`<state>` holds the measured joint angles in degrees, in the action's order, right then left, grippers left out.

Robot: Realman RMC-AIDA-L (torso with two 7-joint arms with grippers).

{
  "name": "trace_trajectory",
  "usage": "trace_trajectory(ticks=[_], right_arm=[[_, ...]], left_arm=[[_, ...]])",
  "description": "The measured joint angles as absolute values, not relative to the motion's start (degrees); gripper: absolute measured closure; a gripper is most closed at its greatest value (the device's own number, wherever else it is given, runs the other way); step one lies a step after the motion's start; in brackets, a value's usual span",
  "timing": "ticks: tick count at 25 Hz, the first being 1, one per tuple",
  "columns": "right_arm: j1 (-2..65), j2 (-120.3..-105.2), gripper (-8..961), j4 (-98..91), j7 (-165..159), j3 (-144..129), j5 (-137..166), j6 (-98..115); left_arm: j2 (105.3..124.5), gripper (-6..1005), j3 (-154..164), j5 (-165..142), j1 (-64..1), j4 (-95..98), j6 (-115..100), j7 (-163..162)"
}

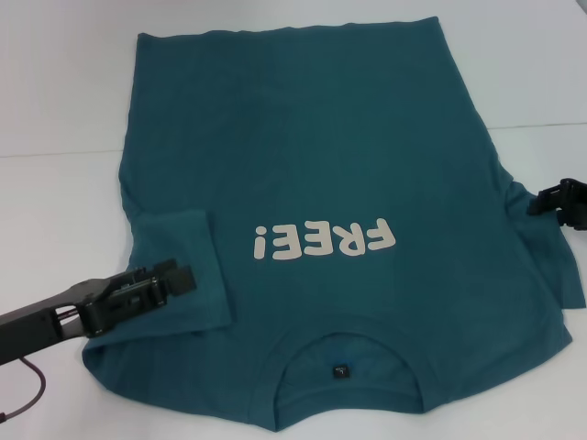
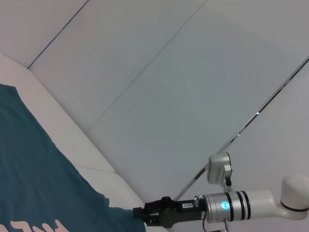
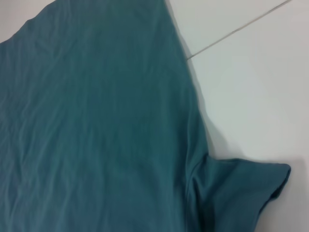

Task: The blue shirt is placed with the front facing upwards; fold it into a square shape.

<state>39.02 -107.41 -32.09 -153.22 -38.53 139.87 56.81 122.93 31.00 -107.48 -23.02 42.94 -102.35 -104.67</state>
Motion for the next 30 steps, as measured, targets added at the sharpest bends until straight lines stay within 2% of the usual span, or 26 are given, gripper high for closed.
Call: trace_trajectory(ticks=[2, 10, 16, 23, 30], right_arm=[[39.0, -107.4, 513, -32.0, -153.2, -38.6, 139.9, 56.7], [39.0, -107.36, 756, -32.0, -153.2, -38.6, 139.9, 56.6], [38.7, -106.71, 944, -32.4, -153.5, -38.5, 139.9, 56.5], [39.3, -104.53, 944, -32.5, -153.7, -38.5, 139.9, 57.5], [40.4, -103.18, 943, -32.6, -153.8, -39.7, 140.1, 58.3]], left_arm=[[122.9, 303, 31.0, -107.5, -23.1, 42.9, -102.3, -104.7], [122.87, 304, 31.0, -107.5, -22.7, 42.8, -102.3, -104.7], [122.87, 303, 31.0, -107.5, -22.6, 42.8, -102.3, -104.7], [122.91, 303, 31.0, -107.5, -22.4, 42.8, -102.4, -104.8], [122.95, 303, 31.0, -107.5, -22.4, 42.8, -102.5, -105.2]])
